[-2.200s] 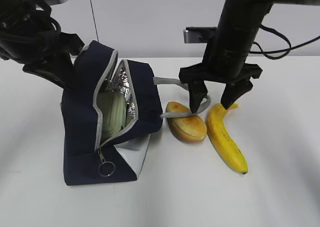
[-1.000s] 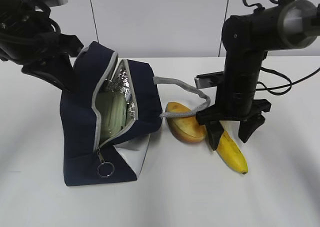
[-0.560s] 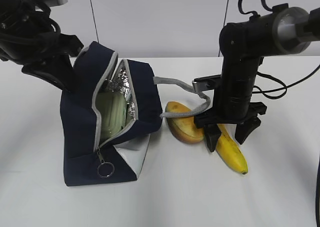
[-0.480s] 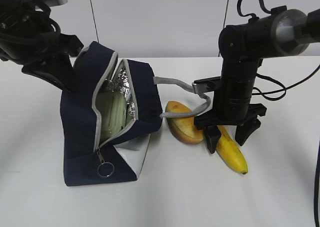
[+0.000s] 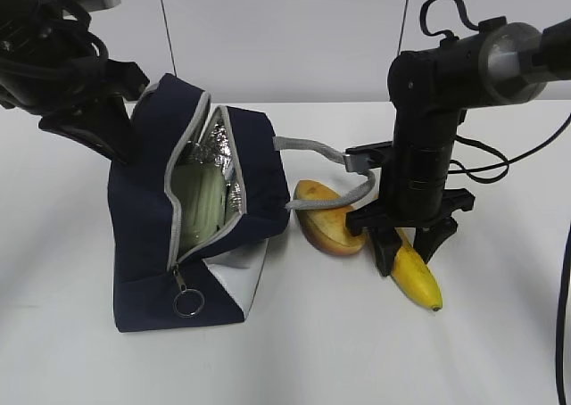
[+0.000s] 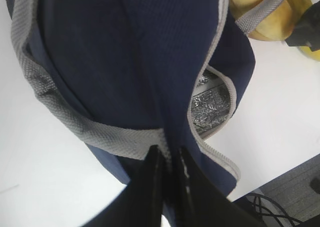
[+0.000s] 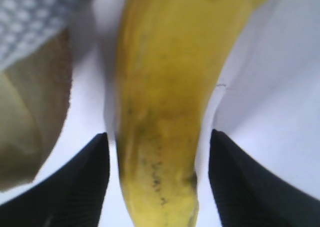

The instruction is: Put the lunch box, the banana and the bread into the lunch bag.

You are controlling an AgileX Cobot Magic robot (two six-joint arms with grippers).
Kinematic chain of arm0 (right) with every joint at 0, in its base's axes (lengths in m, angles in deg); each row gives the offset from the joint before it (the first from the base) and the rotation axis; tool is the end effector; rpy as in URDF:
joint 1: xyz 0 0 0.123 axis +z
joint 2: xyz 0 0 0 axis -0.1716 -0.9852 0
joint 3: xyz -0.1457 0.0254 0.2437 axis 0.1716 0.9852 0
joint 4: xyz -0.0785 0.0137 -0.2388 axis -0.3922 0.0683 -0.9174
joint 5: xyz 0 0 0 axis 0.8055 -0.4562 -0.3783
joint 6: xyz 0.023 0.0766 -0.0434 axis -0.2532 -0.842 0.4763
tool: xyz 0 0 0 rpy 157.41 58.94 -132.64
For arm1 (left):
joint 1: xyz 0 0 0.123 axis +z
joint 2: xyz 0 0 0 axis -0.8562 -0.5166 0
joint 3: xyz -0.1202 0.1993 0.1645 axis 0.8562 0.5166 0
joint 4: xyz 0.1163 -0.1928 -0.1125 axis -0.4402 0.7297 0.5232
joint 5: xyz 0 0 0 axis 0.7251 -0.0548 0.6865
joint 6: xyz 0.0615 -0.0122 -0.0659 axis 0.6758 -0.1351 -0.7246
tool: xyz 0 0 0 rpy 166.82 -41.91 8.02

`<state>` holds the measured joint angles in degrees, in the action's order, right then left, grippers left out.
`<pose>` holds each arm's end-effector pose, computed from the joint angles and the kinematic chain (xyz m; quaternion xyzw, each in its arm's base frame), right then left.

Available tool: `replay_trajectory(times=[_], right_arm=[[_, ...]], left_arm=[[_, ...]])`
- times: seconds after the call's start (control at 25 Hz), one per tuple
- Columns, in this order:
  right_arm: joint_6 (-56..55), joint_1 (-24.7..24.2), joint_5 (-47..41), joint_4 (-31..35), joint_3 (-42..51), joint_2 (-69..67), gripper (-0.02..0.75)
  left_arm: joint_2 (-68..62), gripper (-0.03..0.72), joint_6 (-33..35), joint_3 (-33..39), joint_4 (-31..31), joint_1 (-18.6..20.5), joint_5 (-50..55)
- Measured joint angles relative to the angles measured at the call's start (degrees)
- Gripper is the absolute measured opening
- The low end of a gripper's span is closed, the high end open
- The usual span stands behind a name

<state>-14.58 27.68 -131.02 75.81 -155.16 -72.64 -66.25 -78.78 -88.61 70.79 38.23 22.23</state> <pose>0.3854 0.1297 0.1363 0.1200 -0.9913 -0.0219 0.0502 0.3085 -0.1415 0.3016 0.1446 0.9651 -0.1660 0.1416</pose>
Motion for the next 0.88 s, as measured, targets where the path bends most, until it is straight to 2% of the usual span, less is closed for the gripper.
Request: replay_trajectory(times=[0.12,0.2,0.56,0.88], right_arm=[[0.0,0.0,-0.3,0.0,0.0,0.0,0.362],[-0.3,0.0,-0.9,0.0,0.0,0.0,0.333],[-1.0,0.0,-4.0,-1.8,-2.7,0.4,0.325],[-1.0,0.0,-4.8,-5.3,-2.7,10.5,0.323]], left_arm=[[0.0,0.011,0.0,0.0,0.0,0.0,0.0],[0.0,0.011,0.0,0.0,0.0,0.0,0.0],[0.0,0.011,0.0,0.0,0.0,0.0,0.0],[0.0,0.012,0.0,0.0,0.0,0.0,0.0]])
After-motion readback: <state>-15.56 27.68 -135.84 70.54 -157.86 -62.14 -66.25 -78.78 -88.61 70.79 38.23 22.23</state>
